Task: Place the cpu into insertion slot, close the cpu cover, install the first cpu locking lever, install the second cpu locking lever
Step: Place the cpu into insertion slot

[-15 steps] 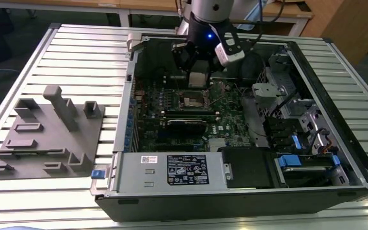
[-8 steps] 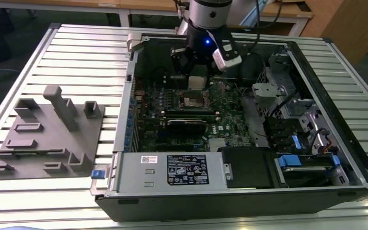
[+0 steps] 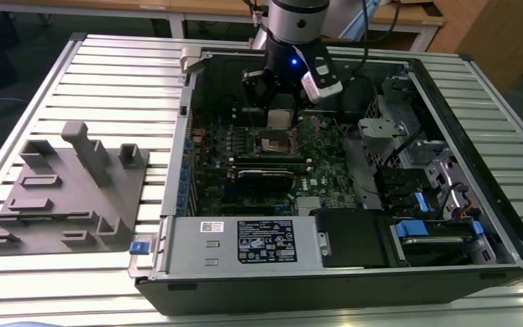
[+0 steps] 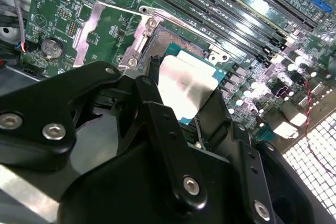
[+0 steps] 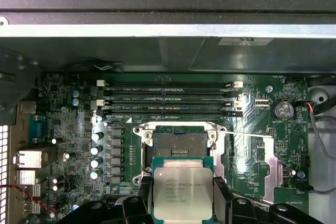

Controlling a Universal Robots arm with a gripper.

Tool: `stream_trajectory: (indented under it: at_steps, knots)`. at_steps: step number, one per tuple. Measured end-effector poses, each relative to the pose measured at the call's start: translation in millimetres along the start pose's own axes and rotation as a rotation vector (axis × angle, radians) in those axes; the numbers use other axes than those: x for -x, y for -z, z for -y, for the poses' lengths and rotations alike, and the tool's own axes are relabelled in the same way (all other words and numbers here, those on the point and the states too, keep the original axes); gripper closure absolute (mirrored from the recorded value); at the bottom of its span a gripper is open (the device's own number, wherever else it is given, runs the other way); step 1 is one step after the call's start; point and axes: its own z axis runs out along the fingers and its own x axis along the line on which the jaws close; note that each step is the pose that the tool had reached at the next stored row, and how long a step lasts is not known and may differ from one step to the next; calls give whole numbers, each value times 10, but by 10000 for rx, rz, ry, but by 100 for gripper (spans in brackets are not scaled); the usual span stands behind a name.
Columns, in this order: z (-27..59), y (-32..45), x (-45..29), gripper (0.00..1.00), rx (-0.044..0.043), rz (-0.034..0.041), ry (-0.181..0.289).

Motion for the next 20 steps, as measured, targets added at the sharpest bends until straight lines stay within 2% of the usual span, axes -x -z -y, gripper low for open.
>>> stream_trajectory:
  at_steps: [13, 20]
  knots:
    - [6, -139, -2, 46, -26, 2, 0]
    - [-7, -145, -3, 46, -33, 2, -2]
